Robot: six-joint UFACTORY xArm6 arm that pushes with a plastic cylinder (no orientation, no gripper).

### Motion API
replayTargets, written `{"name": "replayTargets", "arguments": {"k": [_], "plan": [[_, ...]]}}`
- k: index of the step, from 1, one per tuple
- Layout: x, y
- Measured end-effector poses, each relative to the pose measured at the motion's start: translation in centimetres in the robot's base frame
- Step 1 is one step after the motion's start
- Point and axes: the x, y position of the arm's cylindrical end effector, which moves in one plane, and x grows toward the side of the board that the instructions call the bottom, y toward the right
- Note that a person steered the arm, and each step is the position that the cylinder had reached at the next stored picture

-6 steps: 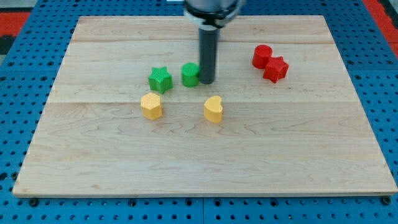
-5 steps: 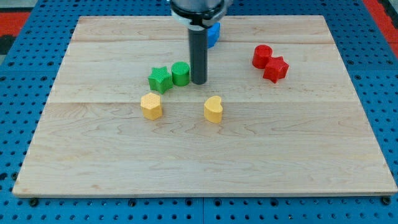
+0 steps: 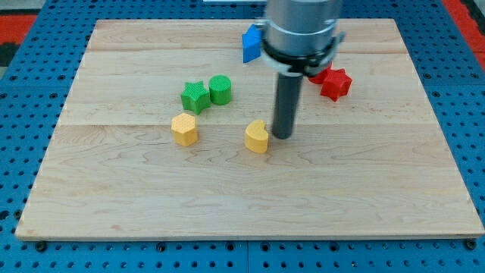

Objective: Push the yellow hexagon close to the yellow heart

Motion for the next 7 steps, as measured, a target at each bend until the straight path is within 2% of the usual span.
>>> {"name": "replayTargets", "arguments": {"k": [1, 2, 3, 5, 6, 7], "plan": [[0.0, -5.5], [0.0, -7.2], [0.6, -2.4], [-3.1, -11.4], [-3.7, -15.4], [-2.1, -17.3]]}}
